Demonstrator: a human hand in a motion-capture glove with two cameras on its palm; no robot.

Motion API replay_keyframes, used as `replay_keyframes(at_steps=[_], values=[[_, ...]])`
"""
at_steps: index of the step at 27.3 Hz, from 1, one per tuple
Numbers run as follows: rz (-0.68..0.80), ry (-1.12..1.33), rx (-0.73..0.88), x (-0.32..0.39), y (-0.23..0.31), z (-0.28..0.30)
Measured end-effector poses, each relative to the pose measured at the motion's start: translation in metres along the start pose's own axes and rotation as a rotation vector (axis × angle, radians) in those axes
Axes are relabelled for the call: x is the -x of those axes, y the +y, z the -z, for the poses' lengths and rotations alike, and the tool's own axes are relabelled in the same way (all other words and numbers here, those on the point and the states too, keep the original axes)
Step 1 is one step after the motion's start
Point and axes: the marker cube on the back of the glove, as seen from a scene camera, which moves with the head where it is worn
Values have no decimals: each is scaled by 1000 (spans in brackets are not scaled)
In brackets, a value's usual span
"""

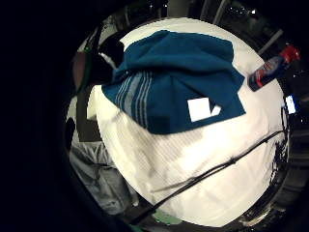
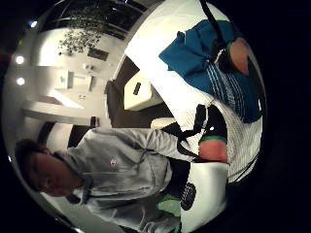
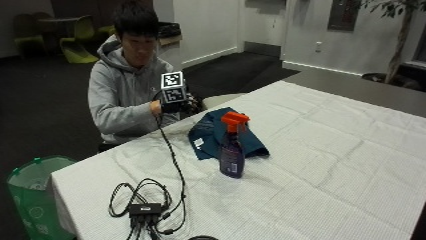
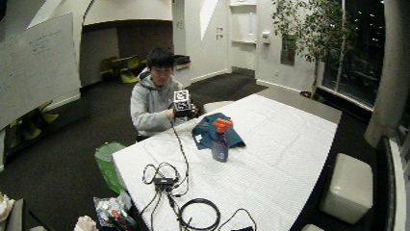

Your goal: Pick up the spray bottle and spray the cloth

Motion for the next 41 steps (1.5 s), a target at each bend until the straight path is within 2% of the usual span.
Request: replay_keyframes(at_steps=[12, 22, 26, 32, 37, 41], values=[[-23, 93, -88, -11, 9, 10], [-139, 94, -443, -63, 20, 51], [-213, 81, -531, -94, 18, 63], [-324, 30, -577, -139, -1, 72], [-390, -94, -549, -181, -28, 81], [-464, -175, -586, -215, -53, 83]])
